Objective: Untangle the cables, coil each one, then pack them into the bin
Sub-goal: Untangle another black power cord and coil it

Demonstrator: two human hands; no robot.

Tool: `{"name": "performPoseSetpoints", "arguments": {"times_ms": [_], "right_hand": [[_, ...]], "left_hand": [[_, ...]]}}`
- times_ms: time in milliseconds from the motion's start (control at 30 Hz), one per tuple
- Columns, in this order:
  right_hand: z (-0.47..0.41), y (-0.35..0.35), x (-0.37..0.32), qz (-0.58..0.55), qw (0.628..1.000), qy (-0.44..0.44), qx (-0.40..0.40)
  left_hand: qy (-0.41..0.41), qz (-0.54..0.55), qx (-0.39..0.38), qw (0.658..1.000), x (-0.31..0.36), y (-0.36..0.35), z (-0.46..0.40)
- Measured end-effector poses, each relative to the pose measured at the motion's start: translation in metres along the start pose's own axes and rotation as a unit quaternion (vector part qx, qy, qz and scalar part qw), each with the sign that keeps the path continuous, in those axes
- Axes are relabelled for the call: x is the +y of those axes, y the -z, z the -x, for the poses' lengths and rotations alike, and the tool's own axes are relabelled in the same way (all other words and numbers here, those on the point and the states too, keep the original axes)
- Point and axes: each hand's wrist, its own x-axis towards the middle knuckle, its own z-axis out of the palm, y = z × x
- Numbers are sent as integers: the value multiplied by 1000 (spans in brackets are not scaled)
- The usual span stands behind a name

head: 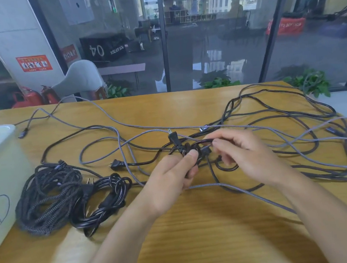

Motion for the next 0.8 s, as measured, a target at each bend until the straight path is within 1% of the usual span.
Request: {"name": "performPoseSetpoints", "arguments": {"times_ms": [100, 167, 233, 300, 367, 400, 467, 533, 567, 633, 700, 800], "right_hand": [[7, -8, -10, 13, 999, 5, -47], [10, -13, -16, 8, 998, 10, -60], [12, -15, -20, -3, 998, 20, -54], [15, -19, -22, -32, 998, 29, -50], [20, -25, -25, -27, 997, 63, -37], [22, -29, -24, 5, 995, 91, -27], [24, -39, -22, 119, 980, 159, -29], [23, -48, -20, 238, 945, 220, -36], [22, -50, -21, 276, 929, 244, -32], [21, -53, -20, 311, 908, 280, -26], [22, -55, -18, 323, 897, 299, -30], [22, -56, -17, 317, 905, 282, -5]], "left_hand": [[4, -10, 40, 999, -5, -2, -3], [5, 3, 76, 997, -7, -3, -5], [3, 18, 115, 993, -5, -3, -6], [-6, 42, 135, 990, -3, -2, -6], [-18, 76, 153, 985, 0, 0, -5], [-19, 92, 168, 981, 2, 1, -4], [-24, 122, 190, 974, 6, 2, -2], [-22, 150, 204, 967, 10, 1, 1], [-20, 155, 205, 966, 11, 0, 3], [-36, 123, 198, 972, 11, -1, 4], [-61, 90, 205, 973, 11, -2, 3], [-63, 110, 225, 966, 8, 1, 0]]}}
